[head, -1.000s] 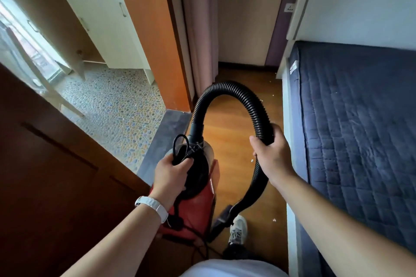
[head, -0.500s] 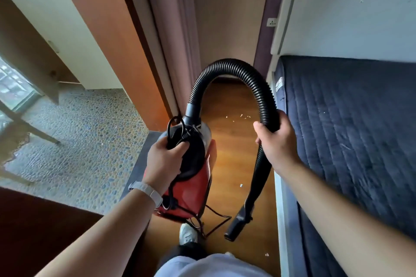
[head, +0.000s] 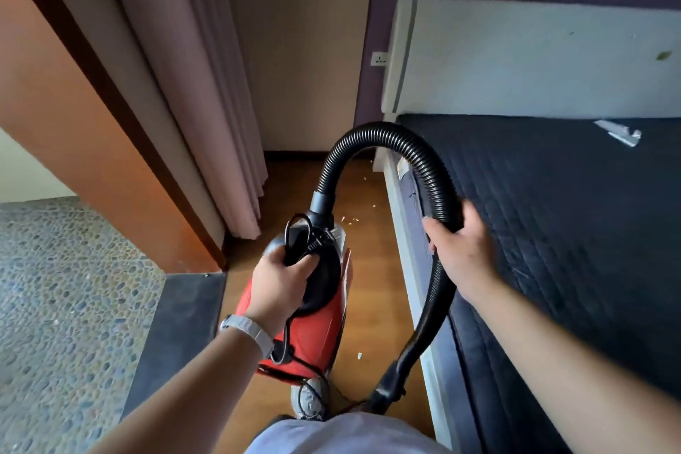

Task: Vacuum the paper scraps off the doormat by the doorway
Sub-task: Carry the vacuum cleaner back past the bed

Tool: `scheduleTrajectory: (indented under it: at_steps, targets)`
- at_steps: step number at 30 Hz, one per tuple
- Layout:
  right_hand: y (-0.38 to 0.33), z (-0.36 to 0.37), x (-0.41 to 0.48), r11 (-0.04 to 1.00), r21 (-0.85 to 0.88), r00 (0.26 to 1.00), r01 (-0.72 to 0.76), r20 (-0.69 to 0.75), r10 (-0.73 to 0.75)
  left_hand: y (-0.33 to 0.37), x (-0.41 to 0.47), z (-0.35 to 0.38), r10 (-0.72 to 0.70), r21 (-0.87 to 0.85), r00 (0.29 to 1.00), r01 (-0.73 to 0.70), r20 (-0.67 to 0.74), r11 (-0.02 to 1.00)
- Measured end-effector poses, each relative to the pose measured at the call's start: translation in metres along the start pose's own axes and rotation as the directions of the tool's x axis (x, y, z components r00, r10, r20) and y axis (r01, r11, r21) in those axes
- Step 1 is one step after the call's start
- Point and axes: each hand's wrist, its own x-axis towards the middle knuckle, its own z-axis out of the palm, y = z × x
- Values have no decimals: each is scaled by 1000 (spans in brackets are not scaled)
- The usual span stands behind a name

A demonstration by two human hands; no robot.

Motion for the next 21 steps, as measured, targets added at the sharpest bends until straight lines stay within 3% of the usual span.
scheduleTrajectory:
  at_steps: [11, 21]
  targets:
    - [-25, 36, 119, 998, 27, 990, -52, -128, 55, 67, 136, 36, 62, 86, 994, -69, 86, 994]
    - [-6, 72, 265, 984, 136, 991, -114, -55, 123, 108, 251, 100, -30, 57, 998, 27, 53, 998]
